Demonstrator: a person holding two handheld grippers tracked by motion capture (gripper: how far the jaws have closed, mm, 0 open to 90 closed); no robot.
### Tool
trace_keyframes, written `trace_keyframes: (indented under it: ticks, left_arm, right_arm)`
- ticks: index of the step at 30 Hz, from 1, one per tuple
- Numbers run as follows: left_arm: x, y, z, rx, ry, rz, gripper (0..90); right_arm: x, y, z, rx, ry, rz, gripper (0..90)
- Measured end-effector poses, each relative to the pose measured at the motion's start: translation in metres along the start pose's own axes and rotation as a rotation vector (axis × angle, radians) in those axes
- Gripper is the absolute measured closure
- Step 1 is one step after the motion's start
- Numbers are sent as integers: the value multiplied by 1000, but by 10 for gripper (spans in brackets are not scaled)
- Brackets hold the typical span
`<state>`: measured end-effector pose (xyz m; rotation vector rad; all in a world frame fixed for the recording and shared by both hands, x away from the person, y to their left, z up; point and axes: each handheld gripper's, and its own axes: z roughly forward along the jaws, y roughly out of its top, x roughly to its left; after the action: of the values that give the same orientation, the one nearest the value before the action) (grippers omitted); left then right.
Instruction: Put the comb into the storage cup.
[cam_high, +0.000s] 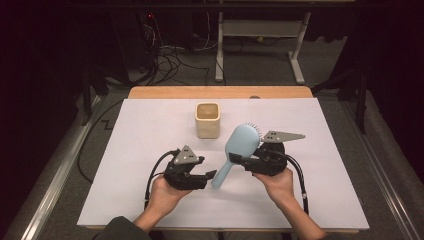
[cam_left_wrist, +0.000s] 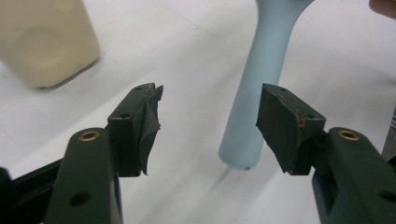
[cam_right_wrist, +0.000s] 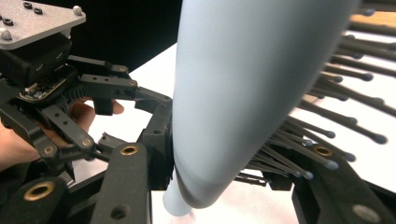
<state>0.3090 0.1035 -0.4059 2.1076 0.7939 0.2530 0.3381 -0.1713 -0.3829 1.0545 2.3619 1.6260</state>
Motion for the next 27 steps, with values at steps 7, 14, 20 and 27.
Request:
trace_keyframes:
  ticks: [7, 14, 20, 27]
  left_arm:
    - [15, -14, -17, -45, 21, -34, 362]
    - [29, -30, -36, -89, 54, -60, 348]
    - [42, -47, -53, -127, 89, -89, 339]
    - [51, -62, -67, -182, 174, -125, 325]
  right_arm:
    - [-3, 6, -6, 5, -15, -12, 550]
    - [-7, 12, -9, 25, -42, -20, 549]
    - [-11, 17, -13, 34, -66, -17, 548]
    - [-14, 24, -17, 39, -94, -23, 547]
